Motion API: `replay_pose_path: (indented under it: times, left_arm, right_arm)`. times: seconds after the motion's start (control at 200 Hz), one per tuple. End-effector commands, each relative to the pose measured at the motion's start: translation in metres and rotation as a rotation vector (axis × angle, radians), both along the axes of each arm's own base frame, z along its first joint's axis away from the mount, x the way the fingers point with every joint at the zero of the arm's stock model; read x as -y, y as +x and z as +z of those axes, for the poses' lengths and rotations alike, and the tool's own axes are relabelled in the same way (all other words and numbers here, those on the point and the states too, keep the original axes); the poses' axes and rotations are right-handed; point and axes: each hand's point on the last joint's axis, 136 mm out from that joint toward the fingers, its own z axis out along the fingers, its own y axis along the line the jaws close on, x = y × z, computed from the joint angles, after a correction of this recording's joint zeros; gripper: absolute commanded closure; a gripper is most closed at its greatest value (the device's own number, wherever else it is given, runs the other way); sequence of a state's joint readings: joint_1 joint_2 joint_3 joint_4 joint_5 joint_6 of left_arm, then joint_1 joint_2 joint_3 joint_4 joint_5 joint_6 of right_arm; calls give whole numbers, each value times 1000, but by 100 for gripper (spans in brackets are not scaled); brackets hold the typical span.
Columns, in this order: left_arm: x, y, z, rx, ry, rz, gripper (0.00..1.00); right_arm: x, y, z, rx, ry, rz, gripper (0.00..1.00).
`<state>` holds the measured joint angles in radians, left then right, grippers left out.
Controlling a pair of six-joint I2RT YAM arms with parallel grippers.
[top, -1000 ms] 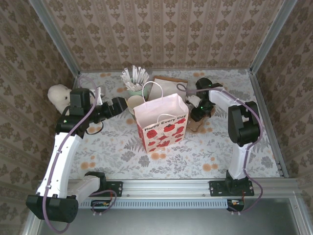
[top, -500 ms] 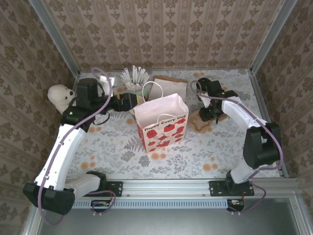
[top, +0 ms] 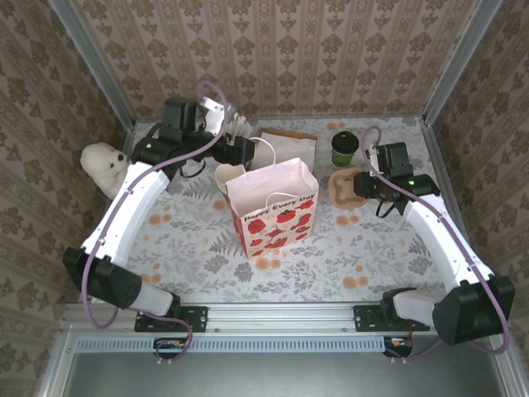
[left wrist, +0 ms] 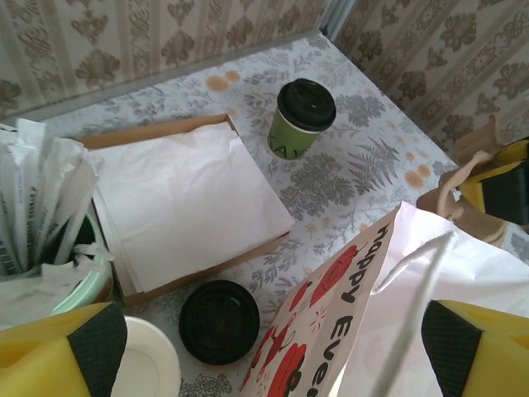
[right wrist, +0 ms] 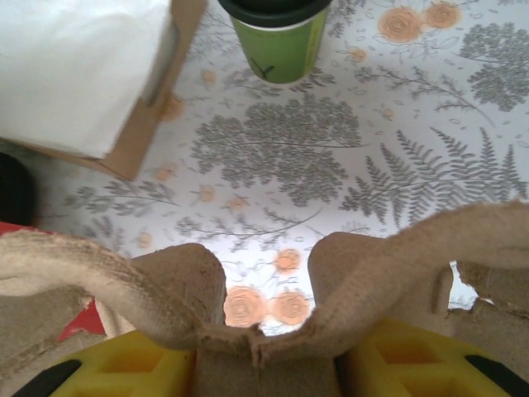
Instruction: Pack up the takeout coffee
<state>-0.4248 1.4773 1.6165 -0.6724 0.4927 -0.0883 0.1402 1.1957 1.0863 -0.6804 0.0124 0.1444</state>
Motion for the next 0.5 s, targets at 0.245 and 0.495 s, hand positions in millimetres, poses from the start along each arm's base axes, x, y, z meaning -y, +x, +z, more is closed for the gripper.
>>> replay_pose_path:
  times: [0.245,0.495]
  left_arm:
    - [18,2,3,-70,-22,-98,23]
    - [20,6,-4,-118,-29,-81,45]
  right_arm:
    - [-57,-16,96,180,327,76,58]
    - [-94,-14,145,247,435,152,59]
